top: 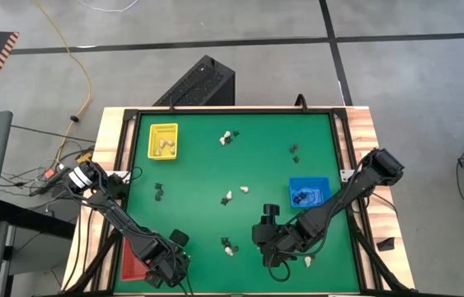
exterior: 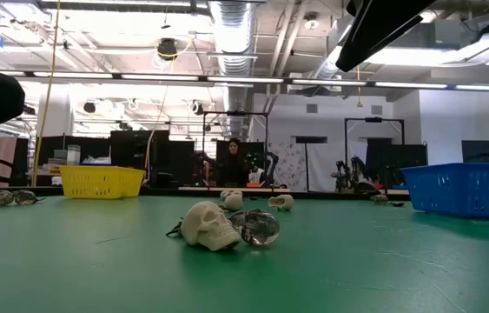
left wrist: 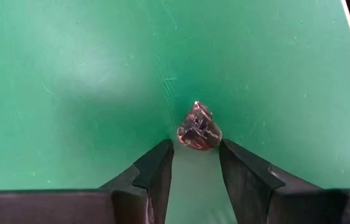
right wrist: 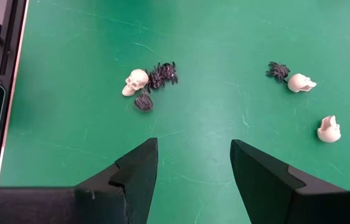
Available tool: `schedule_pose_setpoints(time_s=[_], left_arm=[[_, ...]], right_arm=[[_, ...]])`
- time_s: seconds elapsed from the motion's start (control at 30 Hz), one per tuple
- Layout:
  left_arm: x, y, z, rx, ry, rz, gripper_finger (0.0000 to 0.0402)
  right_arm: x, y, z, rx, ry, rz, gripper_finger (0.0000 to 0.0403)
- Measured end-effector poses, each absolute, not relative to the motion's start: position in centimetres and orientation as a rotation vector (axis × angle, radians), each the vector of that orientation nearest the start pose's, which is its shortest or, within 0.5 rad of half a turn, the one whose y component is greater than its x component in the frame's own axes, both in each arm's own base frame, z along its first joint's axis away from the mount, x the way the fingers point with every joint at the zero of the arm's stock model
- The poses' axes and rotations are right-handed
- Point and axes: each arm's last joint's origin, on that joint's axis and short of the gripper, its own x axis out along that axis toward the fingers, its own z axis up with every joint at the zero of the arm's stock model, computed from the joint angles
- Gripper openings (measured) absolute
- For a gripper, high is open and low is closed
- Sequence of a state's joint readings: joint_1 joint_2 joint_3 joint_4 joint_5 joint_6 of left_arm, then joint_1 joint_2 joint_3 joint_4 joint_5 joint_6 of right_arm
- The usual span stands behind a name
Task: Sort Halloween decoration
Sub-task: Put the black skull toy into the red bin
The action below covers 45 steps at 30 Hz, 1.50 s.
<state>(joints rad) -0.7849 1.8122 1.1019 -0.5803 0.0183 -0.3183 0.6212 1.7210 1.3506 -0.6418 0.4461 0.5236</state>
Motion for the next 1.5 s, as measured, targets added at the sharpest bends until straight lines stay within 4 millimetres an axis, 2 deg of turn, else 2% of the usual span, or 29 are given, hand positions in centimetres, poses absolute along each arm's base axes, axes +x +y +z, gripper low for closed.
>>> schedule_pose_setpoints(time_s=[0.53, 0.77, 1.13, 1.5], left_arm=[[23.8, -23.8, 15.4, 0.227, 1.290, -0.491, 0.0128], [24.3, -24.3, 16.6, 0.250, 1.259, -0.515, 0.0128], [24.5, -24.5, 16.8, 0.231, 1.237, -0.518, 0.0128], [23.8, -24.6, 15.5, 0.213, 1.256, -0.525, 0.0128]], right_arm=[[30.0, 19.9, 25.2, -0.026, 0.873, -0.071, 0.0232], [30.0, 19.9, 25.2, -0.025, 0.874, -0.072, 0.0232], [29.9, 19.9, 25.2, -0.017, 0.873, -0.074, 0.0232], [29.9, 19.9, 25.2, -0.017, 0.872, -0.074, 0.0232]])
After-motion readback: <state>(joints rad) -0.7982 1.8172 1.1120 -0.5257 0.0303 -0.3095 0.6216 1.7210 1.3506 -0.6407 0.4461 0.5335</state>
